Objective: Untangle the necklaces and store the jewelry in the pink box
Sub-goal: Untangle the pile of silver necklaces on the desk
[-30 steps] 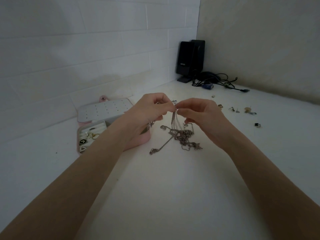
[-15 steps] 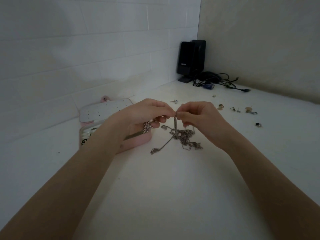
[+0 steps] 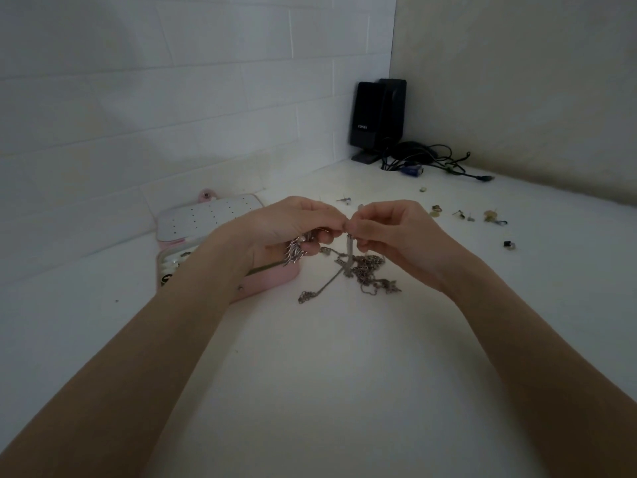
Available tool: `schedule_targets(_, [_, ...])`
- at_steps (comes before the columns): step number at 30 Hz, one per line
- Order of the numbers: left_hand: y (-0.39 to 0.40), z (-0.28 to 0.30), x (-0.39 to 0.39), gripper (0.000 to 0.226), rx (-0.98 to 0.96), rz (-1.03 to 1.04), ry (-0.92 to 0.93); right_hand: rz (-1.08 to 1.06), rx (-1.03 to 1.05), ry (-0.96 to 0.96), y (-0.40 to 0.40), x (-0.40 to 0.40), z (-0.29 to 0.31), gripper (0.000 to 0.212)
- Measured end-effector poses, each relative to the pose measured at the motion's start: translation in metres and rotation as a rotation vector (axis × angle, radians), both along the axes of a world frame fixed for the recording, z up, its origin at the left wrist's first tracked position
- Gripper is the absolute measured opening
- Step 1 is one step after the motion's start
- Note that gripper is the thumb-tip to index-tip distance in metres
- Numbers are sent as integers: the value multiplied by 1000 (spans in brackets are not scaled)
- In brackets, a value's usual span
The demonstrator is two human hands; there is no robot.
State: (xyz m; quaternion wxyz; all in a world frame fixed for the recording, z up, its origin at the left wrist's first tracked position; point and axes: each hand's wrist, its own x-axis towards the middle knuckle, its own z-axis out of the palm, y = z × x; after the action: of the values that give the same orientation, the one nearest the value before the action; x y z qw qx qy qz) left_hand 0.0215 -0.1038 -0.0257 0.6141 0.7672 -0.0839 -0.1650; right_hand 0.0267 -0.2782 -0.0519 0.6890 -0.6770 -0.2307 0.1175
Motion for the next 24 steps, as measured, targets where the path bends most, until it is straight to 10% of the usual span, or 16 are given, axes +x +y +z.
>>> schedule_targets(19, [-12, 3, -4, 11, 178, 89, -209, -11, 229, 258, 0, 3, 1, 14])
schedule_targets(24, [-22, -6, -7, 19, -29, 216, -103, -129, 210, 193, 4, 6, -2, 12])
